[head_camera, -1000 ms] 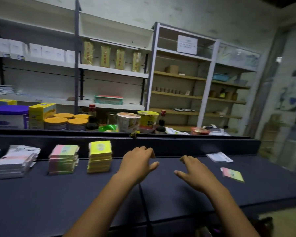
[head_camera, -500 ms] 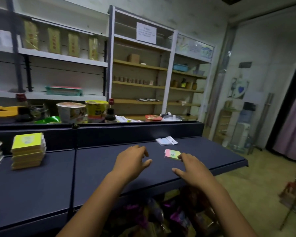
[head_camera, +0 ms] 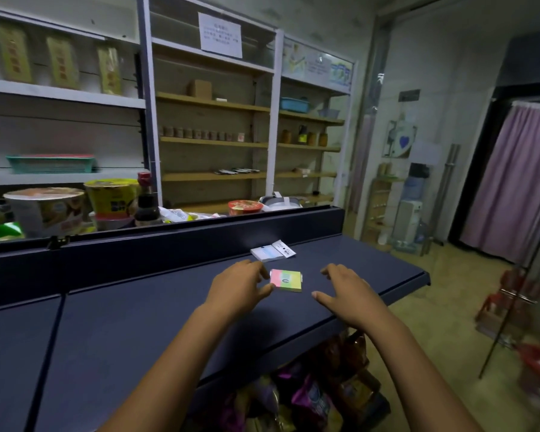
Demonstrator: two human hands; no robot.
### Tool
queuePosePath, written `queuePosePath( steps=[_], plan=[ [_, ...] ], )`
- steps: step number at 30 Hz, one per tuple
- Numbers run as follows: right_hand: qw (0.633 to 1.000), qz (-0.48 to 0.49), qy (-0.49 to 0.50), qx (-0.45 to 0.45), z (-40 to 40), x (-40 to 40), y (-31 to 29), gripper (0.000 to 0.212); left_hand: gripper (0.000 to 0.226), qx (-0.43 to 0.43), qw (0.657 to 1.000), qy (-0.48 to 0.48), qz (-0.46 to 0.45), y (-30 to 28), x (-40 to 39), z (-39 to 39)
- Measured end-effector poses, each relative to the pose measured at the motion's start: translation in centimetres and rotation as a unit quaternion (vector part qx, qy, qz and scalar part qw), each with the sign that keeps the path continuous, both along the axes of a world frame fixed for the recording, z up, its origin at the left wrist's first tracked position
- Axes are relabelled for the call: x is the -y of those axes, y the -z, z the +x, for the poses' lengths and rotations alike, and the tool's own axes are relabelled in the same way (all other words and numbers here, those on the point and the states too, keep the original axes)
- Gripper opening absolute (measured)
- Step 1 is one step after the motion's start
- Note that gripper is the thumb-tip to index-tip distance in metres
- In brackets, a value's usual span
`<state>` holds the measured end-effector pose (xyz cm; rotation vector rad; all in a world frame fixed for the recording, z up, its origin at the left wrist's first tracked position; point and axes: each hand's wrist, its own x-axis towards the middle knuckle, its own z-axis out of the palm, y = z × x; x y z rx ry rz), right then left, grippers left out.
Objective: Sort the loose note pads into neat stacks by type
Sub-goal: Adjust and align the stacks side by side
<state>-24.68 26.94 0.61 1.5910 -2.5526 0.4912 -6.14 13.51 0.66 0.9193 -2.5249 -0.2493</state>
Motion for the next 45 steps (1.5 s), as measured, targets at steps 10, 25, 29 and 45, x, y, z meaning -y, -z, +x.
queuePosePath(
  steps=[10,25,29,45],
  plan=[
    [1.000,-0.008,-0.009,0.006,-5.6,3.2,0.2,0.055,0.036,0.027,0.998,-0.012,0.053,1.5,4.5,-6.1],
    [0.996,-0.022,-0.081,0.033,-13.9,9.8,2.0,0.056,0.065,0.049,0.980,-0.019,0.190,5.5,10.5,-11.5],
    [0.994,-0.025,-0.098,0.045,-14.3,11.4,2.9,0.055,0.065,0.019,0.979,-0.020,0.204,6.1,10.9,-11.4],
    [0.986,-0.050,-0.130,0.092,-12.1,17.6,4.9,0.035,0.071,-0.443,0.865,-0.079,0.222,4.7,11.5,-9.5]
  ],
)
